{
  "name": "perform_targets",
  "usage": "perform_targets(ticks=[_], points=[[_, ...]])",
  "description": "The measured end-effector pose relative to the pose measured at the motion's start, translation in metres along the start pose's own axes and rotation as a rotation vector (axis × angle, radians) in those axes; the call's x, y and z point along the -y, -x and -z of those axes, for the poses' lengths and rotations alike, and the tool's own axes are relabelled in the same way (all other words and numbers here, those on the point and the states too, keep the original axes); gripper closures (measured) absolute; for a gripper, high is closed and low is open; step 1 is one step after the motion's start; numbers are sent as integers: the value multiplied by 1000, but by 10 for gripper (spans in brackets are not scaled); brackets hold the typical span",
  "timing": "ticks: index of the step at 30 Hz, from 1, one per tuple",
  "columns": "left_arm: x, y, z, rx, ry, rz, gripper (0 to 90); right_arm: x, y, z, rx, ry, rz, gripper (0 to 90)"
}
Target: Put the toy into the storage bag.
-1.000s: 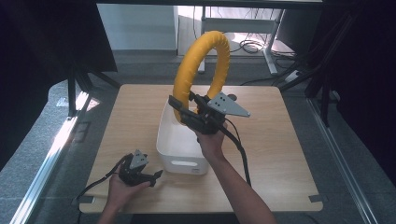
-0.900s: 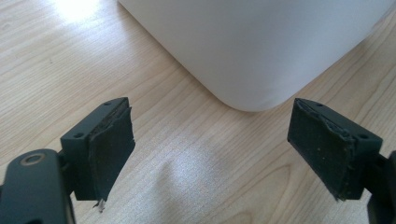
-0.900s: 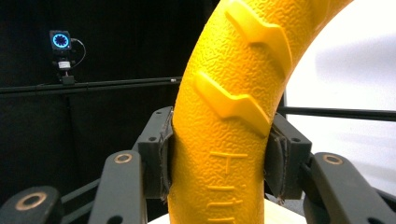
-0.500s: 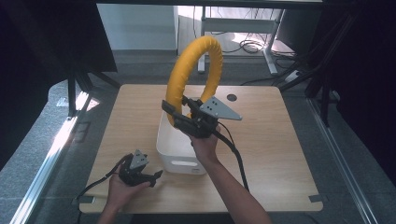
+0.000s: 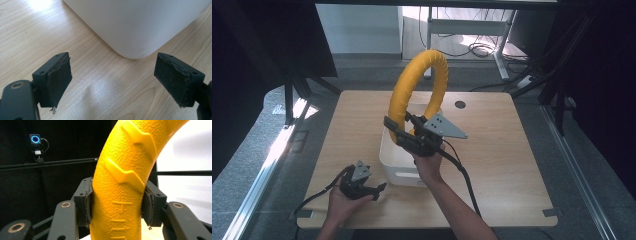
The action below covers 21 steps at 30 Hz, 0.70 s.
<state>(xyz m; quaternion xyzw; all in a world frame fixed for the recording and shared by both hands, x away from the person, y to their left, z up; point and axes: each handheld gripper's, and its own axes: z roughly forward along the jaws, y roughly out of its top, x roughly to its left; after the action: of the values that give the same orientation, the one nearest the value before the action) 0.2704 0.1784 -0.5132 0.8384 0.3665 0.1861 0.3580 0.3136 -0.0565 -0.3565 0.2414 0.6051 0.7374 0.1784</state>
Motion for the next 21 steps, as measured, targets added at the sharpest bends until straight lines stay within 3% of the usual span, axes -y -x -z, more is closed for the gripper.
perform_targets(ticks=[21], points=[[0, 1, -1, 3, -4, -2, 145, 27, -5, -1, 29, -13, -10, 500]])
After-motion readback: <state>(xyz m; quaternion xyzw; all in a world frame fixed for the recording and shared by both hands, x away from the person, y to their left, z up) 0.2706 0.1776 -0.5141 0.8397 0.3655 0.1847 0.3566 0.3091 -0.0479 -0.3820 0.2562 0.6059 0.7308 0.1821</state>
